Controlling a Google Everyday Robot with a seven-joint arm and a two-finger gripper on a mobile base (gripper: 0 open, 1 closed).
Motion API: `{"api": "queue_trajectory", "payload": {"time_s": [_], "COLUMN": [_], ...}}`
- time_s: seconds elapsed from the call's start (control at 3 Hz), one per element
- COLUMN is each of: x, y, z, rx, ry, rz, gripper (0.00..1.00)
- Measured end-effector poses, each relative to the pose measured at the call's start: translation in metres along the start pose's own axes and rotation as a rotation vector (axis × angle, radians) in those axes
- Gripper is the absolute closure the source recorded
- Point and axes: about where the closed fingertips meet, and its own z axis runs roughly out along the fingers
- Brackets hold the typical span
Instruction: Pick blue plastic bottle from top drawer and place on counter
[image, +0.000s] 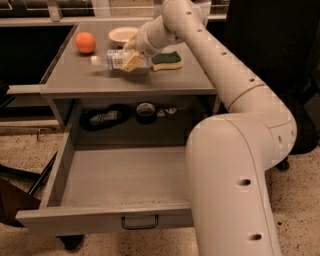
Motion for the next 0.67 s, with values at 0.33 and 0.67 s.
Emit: {"api": "queue_trajectory", "payload": {"time_s": [0.33, 0.67], "x": [-0.0005, -0.0015], "y": [0.0098, 0.0112], "z": [0.0033, 0.0025], "rx": [-0.07, -0.08], "ry": [-0.031, -0.033], "rz": [0.022, 0.021], "gripper": [1.0, 0.82]}}
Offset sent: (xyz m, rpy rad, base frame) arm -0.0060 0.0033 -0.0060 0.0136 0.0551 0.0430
